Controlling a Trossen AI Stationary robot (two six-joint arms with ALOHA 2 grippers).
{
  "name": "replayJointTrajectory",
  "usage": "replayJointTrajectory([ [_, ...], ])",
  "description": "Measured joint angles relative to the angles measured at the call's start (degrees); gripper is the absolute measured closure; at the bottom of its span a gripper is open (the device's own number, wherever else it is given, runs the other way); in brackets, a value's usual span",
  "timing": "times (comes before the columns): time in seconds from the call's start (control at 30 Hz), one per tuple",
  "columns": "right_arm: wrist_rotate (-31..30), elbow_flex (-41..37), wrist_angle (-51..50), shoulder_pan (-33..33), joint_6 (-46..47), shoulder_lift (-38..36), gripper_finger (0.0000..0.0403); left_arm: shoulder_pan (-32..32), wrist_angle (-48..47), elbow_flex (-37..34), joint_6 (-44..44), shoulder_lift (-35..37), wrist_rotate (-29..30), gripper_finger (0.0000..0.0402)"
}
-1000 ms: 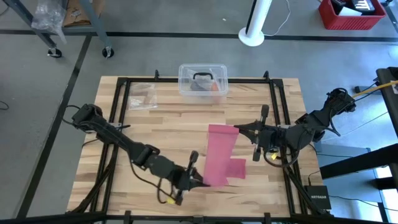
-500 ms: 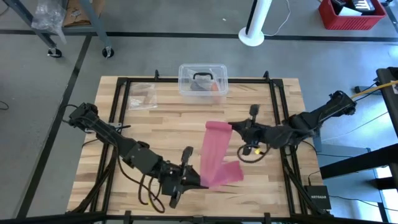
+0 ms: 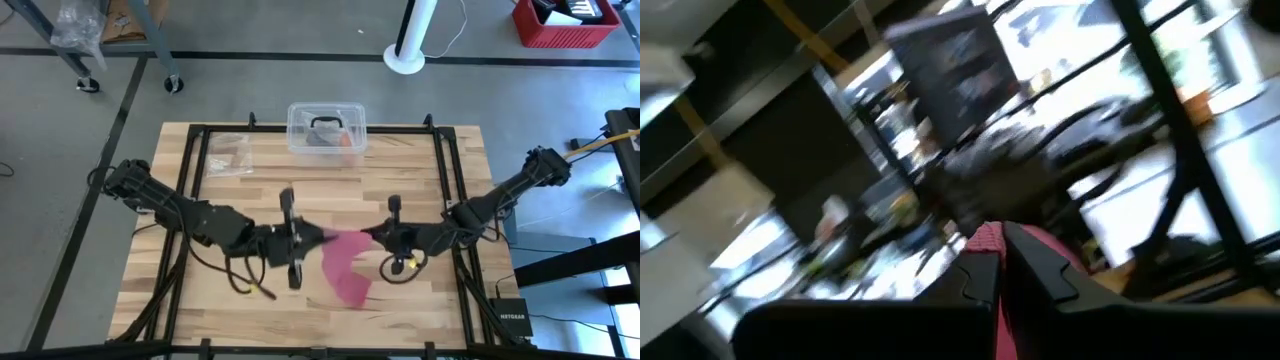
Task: Roll bandage
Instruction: Roll the pink bandage
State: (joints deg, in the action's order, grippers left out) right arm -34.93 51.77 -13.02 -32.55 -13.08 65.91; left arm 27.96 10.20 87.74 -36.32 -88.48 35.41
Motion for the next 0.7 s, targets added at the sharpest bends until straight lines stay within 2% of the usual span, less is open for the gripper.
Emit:
replayJointTrajectory([
  [0.2, -0.05, -0.09, 1.04, -5.10, 0.83, 0.00, 0.0390, -3.56, -8.97, -0.02, 4.29, 1.55, 3.73, 0.0396],
  [0.5, 0.03, -0.11, 3.37, -8.40, 0.64, 2.67, 0.0390, -11.16, -25.29, -0.07, 17.40, 1.71, 4.02, 0.0400],
  [0.57, 0.05, -0.11, 3.40, -8.36, 0.69, 3.75, 0.0390, -12.90, -30.66, -0.11, 21.70, 1.57, 2.88, 0.0399],
  [0.7, 0.23, -0.14, 4.89, -8.26, 0.31, 5.51, 0.0390, -15.77, -37.63, -0.11, 31.81, 0.17, -3.53, 0.0379],
])
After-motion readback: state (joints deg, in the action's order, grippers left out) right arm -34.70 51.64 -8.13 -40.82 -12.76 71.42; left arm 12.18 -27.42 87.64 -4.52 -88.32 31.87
